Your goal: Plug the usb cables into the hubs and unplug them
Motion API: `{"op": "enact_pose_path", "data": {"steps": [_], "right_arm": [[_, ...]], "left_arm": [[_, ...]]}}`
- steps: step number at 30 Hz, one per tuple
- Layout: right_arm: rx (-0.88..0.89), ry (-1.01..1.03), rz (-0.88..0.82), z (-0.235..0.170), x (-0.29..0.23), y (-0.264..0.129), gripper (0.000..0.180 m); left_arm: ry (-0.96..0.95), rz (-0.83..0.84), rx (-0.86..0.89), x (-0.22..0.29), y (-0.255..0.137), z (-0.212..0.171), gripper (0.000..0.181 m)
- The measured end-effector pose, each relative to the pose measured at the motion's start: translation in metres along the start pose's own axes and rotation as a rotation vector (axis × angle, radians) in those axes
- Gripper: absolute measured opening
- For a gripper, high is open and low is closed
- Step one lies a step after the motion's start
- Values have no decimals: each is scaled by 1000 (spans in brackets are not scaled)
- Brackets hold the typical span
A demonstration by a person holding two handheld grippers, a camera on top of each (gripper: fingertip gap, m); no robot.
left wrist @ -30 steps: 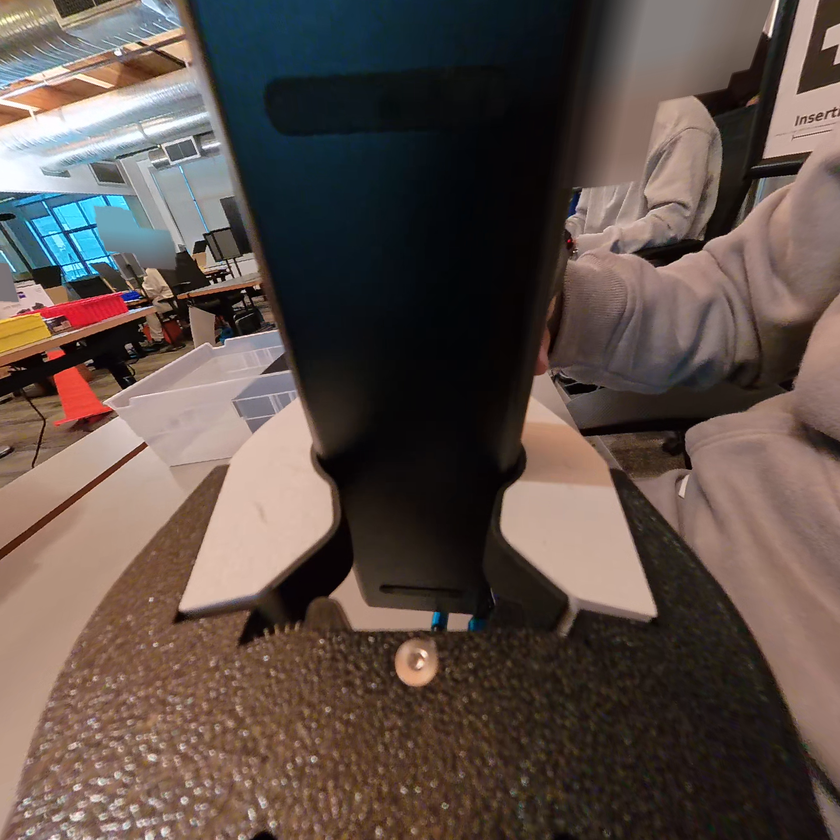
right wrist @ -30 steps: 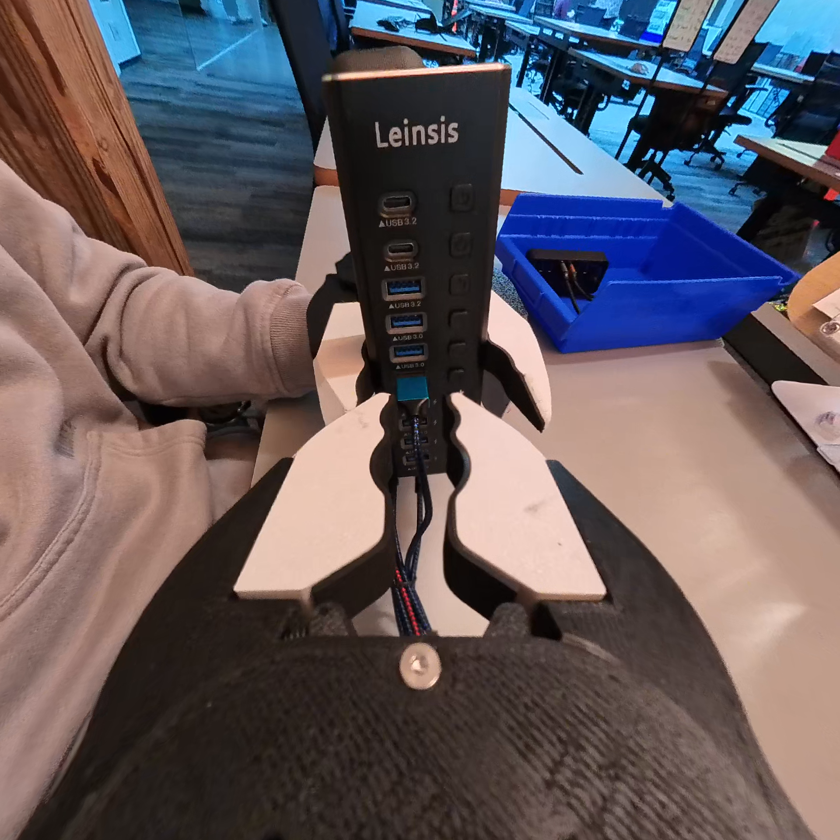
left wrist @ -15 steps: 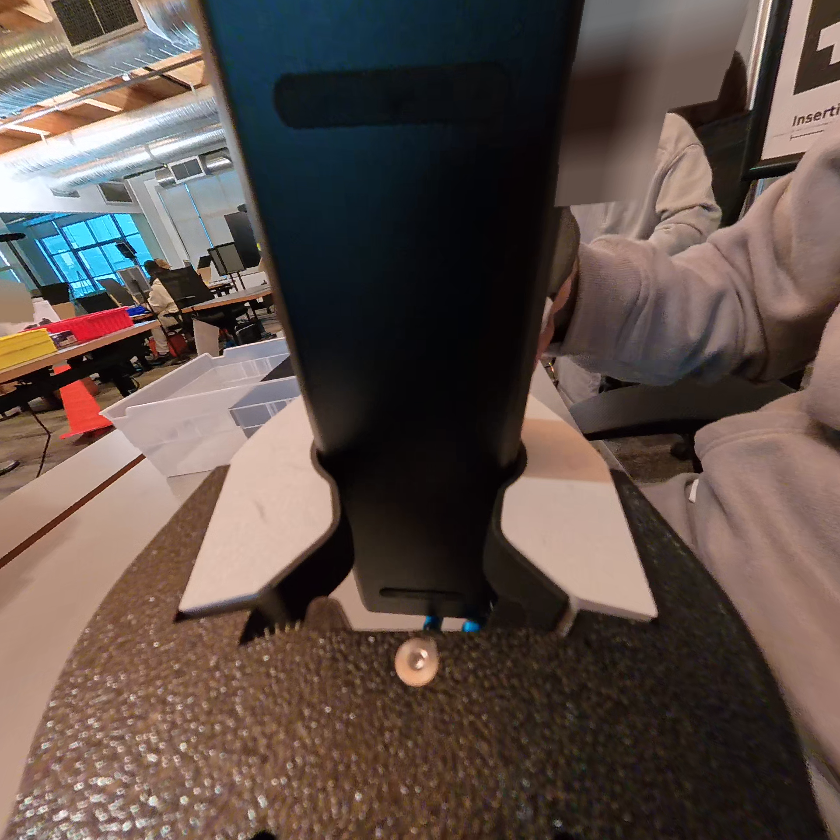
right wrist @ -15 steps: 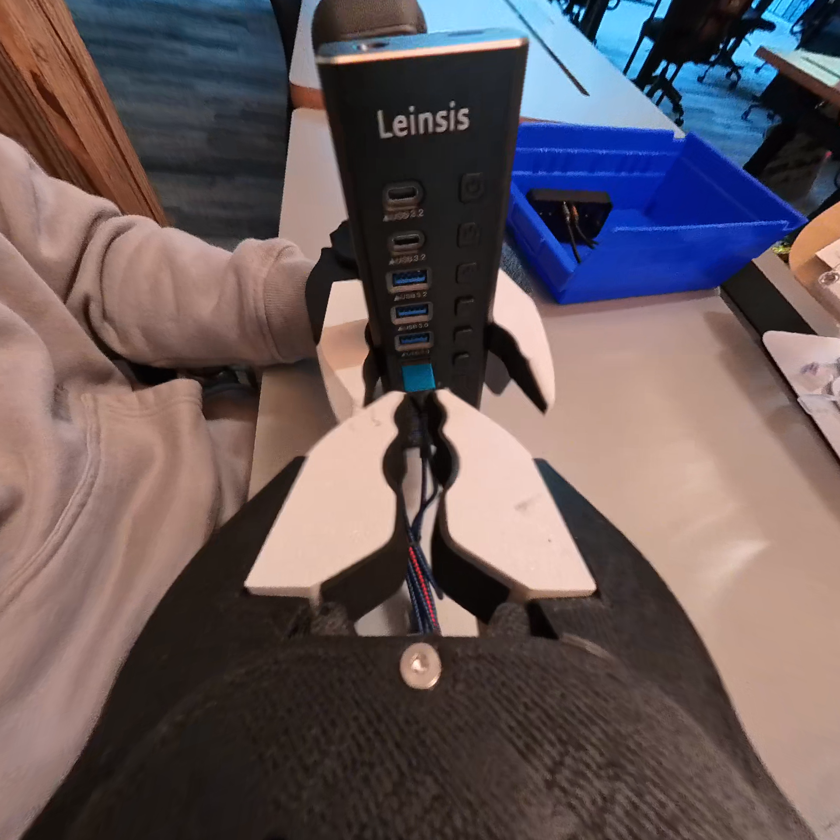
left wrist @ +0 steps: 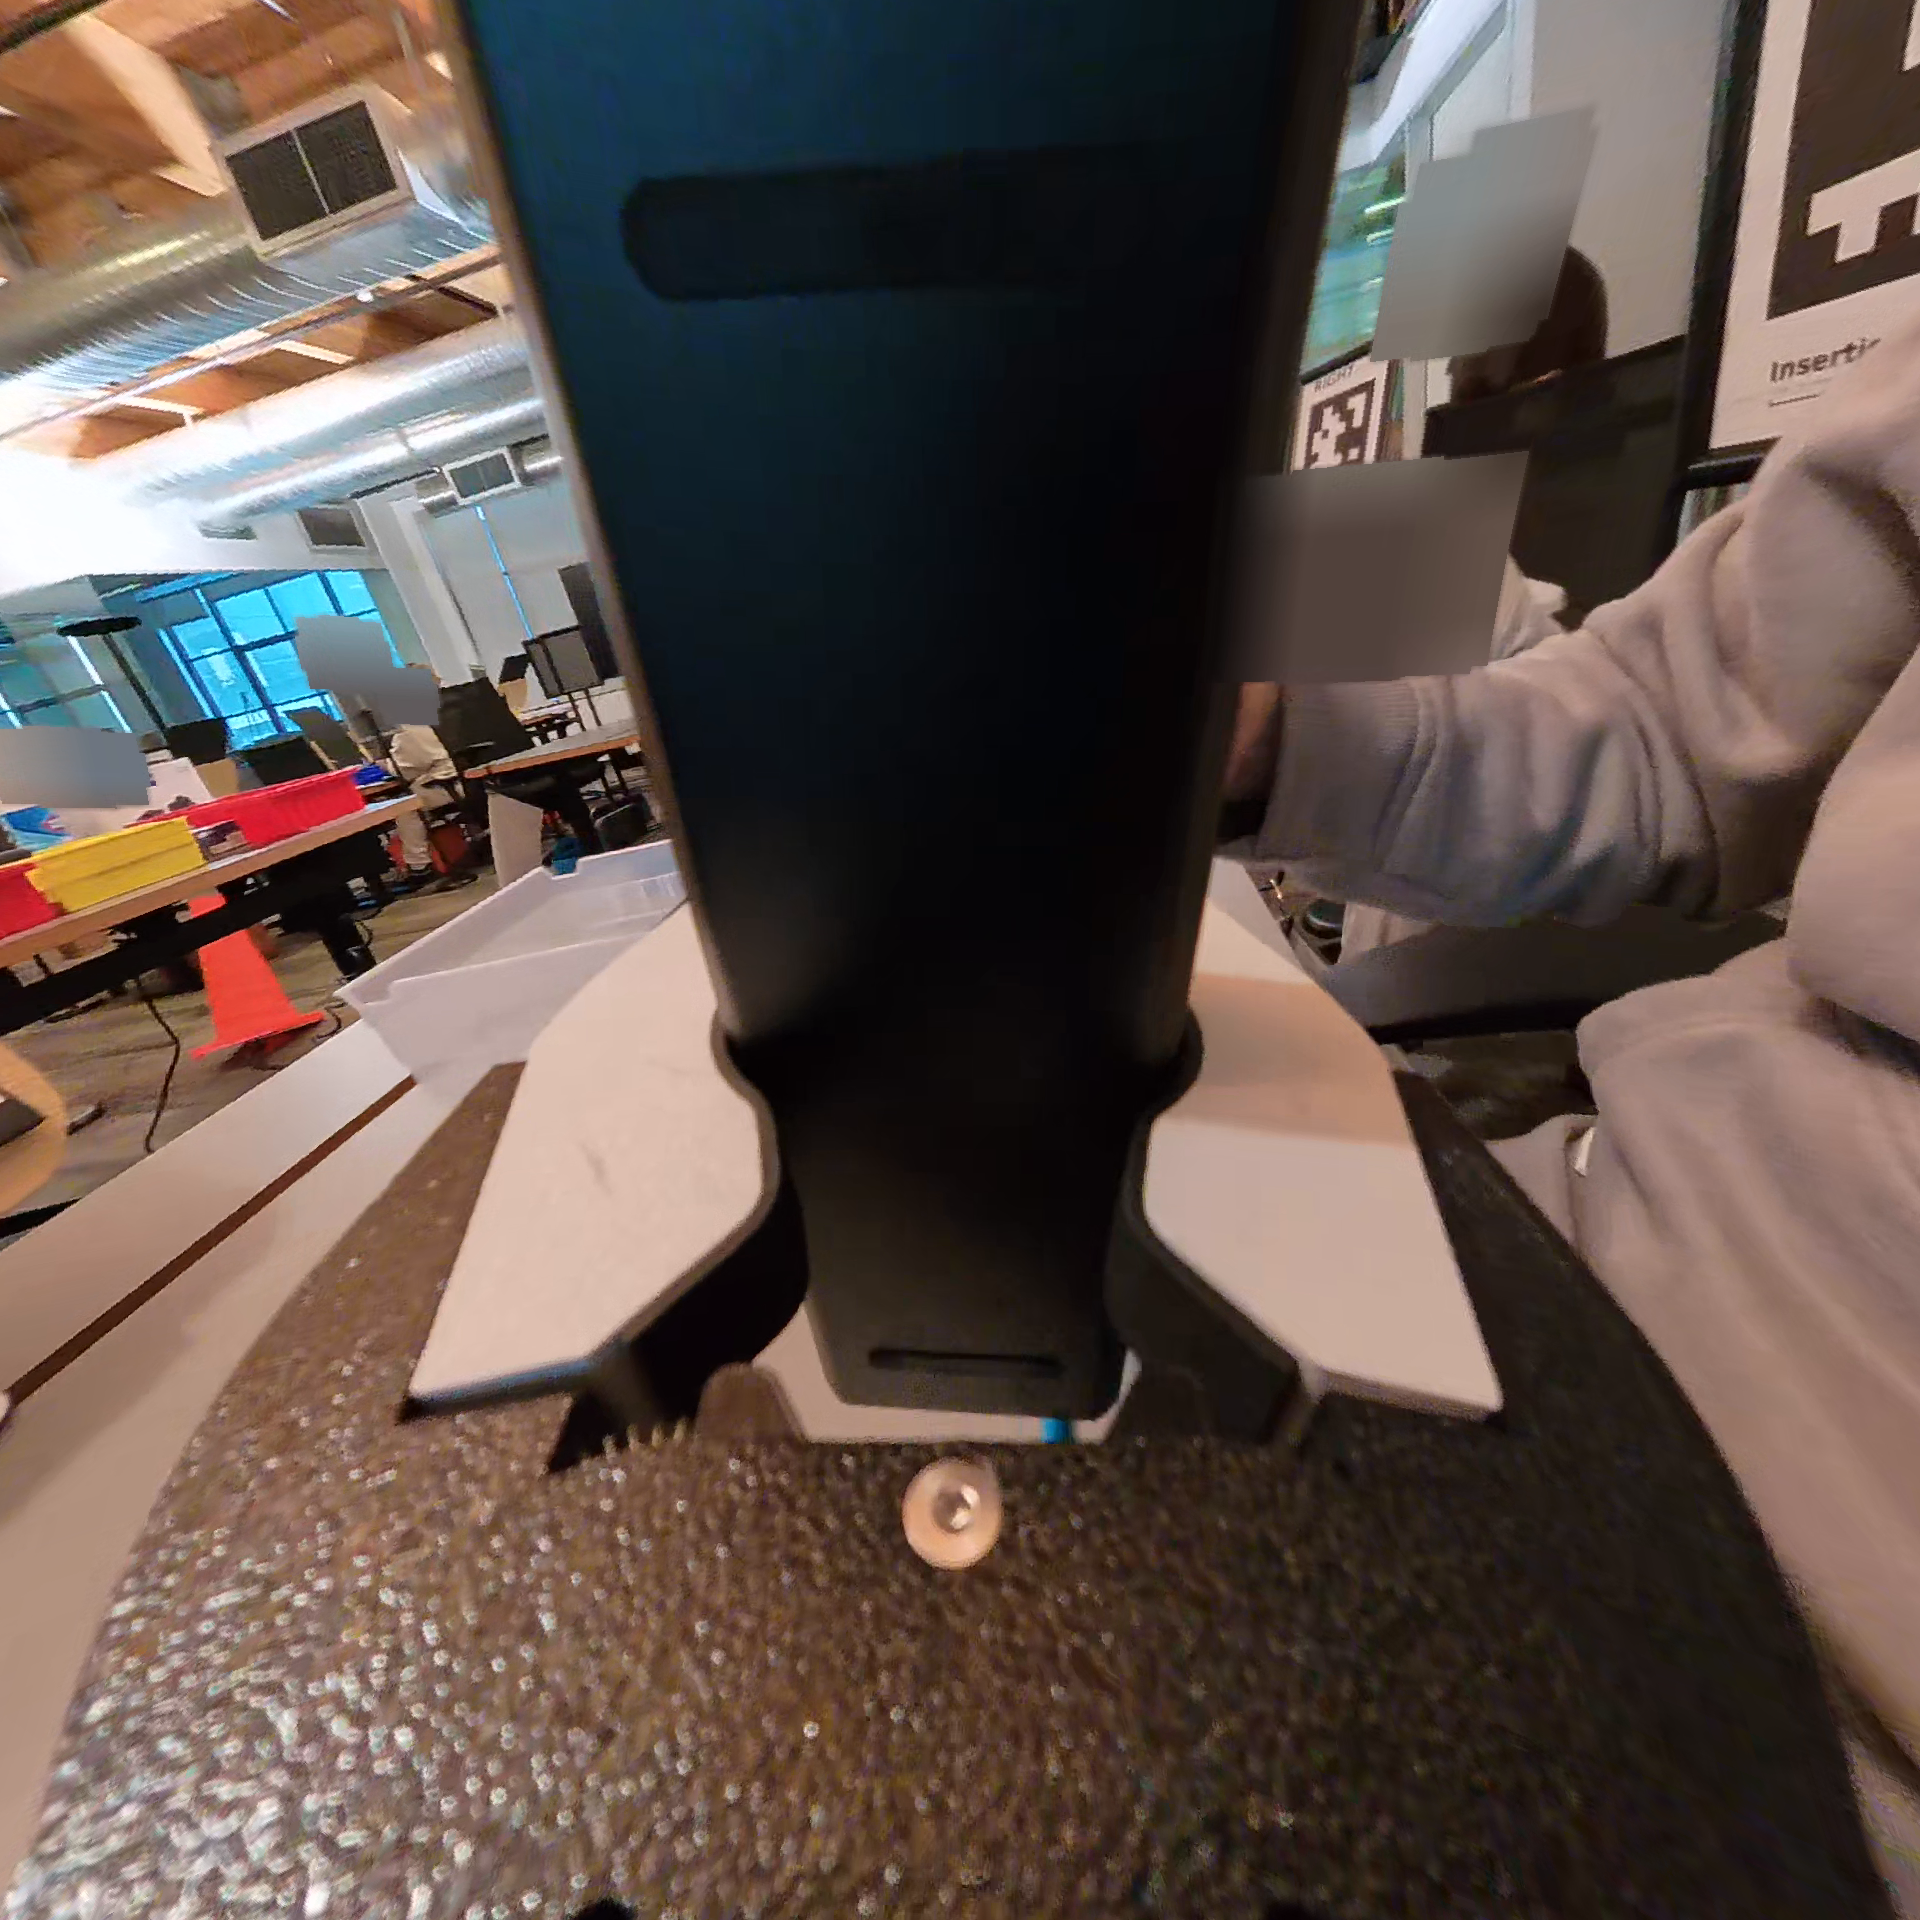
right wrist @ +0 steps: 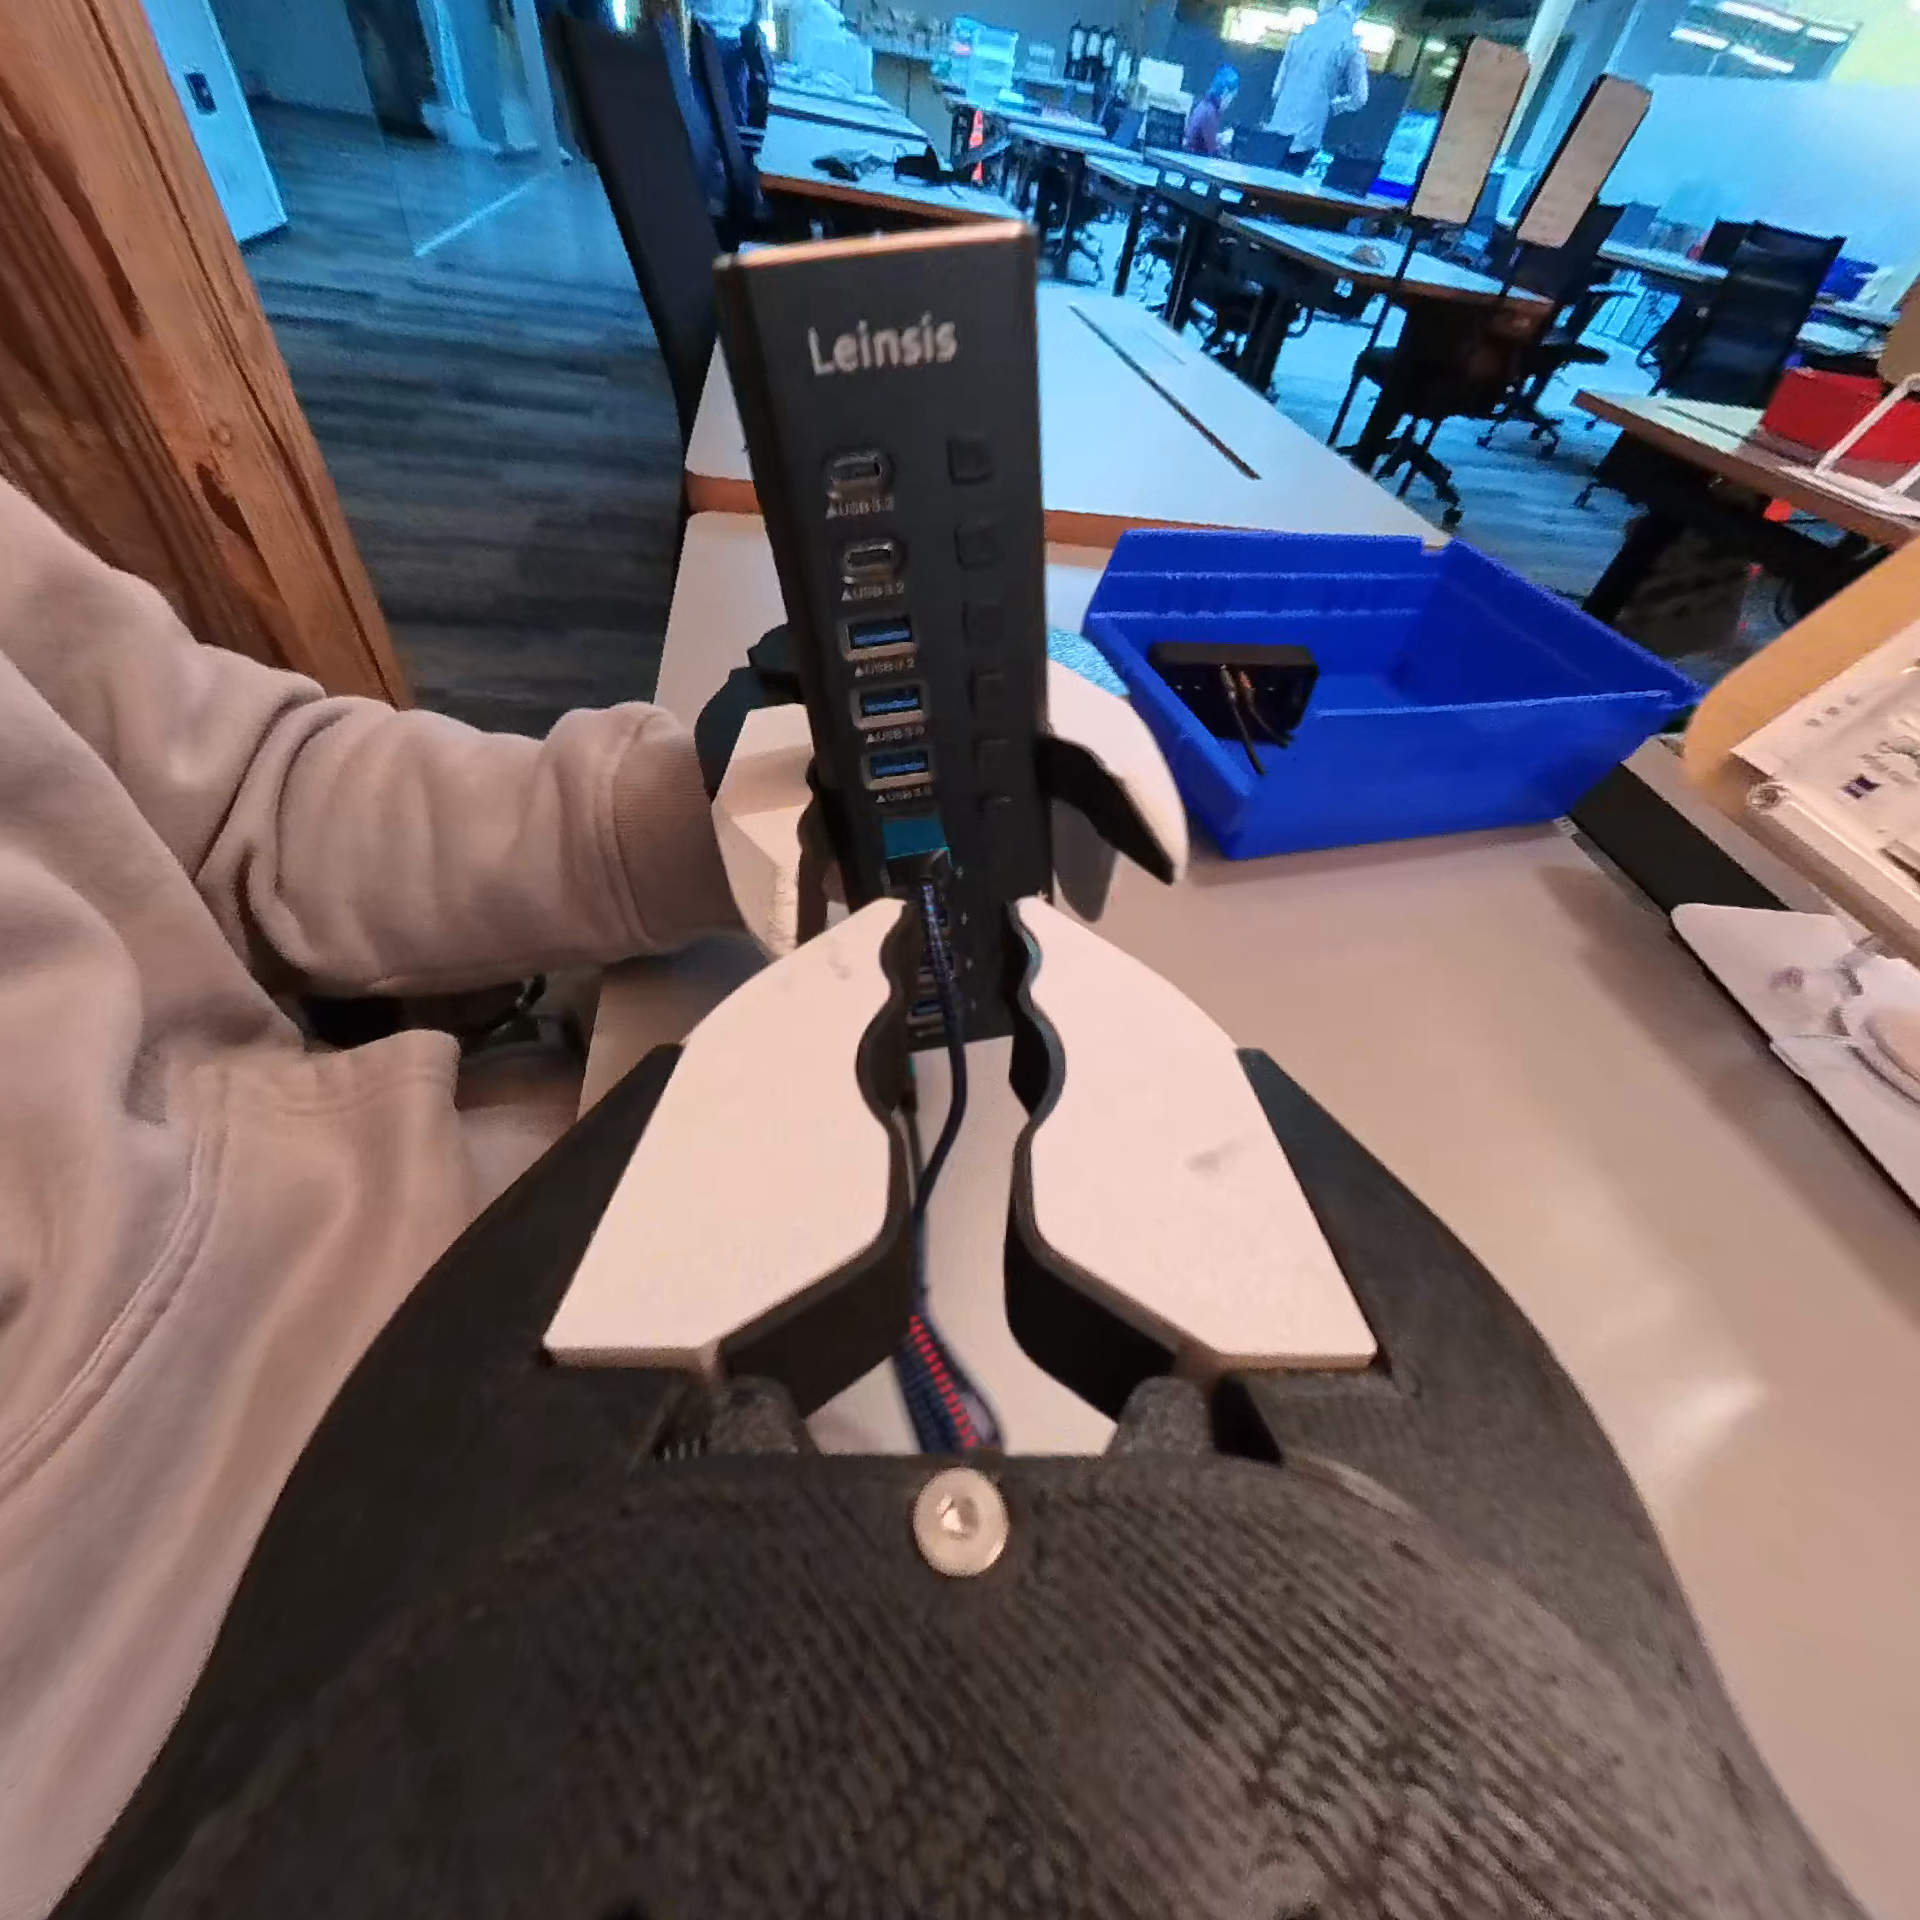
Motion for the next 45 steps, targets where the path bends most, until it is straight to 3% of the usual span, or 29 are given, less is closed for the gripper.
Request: {"op": "enact_pose_path", "data": {"steps": [7, 19, 31, 37, 41, 43, 45], "right_arm": [[38, -23, 28, -2, -9, 12, 4], [106, 31, 26, -2, -11, 15, 8], [16, 76, 53, -11, -10, 11, 4], [-40, 64, -23, -13, -7, 6, 4], [38, 131, 16, -16, -4, 6, 3], [70, 142, 47, -14, -7, 5, 5], [119, 136, 29, -8, -6, 5, 23]], "left_arm": [[-24, -26, 39, 4, 3, 6, 73], [-44, -41, 45, 7, 5, 5, 73], [-52, -38, 10, 6, 8, -2, 73], [-42, -20, 7, 5, 12, -3, 73], [-40, 3, -30, 2, 14, -7, 72], [-24, -11, -37, 6, 13, -6, 73], [-29, -23, -26, 8, 14, -3, 73]]}}
Point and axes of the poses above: each gripper's, where its closed fingertips meet, y out along the fingers, z out of its top, x = y × z across the jaws, the point moved 2 cm from there along -y, back along the fingers, and after that the axes turned 4 degrees about z, right-handed, at the moved point
